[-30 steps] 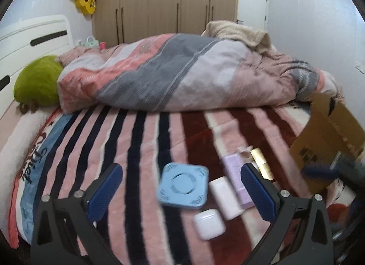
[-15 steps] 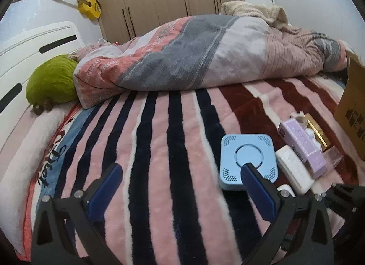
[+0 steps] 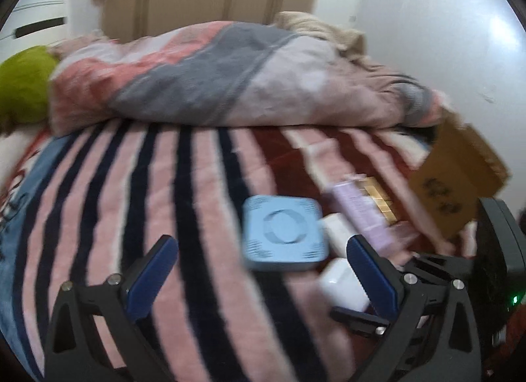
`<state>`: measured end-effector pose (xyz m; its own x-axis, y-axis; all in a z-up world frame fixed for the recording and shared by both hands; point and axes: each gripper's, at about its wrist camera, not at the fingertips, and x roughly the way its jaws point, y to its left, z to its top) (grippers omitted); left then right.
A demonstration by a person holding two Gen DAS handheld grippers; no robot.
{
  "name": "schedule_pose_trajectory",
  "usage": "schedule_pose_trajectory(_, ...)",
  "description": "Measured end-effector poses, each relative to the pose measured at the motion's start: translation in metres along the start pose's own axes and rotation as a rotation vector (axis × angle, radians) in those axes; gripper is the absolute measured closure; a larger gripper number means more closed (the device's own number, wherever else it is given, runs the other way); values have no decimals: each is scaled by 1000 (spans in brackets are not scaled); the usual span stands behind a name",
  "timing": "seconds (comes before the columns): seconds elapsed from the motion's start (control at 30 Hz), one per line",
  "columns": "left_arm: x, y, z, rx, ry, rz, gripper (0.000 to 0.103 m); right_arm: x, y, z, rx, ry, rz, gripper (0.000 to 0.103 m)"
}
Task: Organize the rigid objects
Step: 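Lower the right gripper onto the white earbud case and close it, then carry the earbud case into the cardboard box and open the right gripper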
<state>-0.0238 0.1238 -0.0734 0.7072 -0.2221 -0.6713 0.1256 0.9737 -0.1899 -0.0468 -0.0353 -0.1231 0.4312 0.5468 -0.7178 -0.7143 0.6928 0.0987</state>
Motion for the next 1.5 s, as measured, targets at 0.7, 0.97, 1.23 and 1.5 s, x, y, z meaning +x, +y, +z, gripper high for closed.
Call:
schedule_pose_trajectory(0.7, 35, -230, 155, 199, 103, -510, 68, -186, -147, 61, 14, -279, -5, 63)
schedule_pose_trajectory(0.97, 106, -319, 179, 274, 232, -538, 68, -213, -244, 45, 127, -178, -95, 63)
schedule_pose_trajectory(1.23, 133, -335, 173, 275, 277, -456, 40, -204, -275, 27, 108, -5, -157, 54)
schedule_pose_trajectory(1.5, 93, -302, 178, 243, 180, -398, 29, -218, -260, 26, 72, 1, -184, 23)
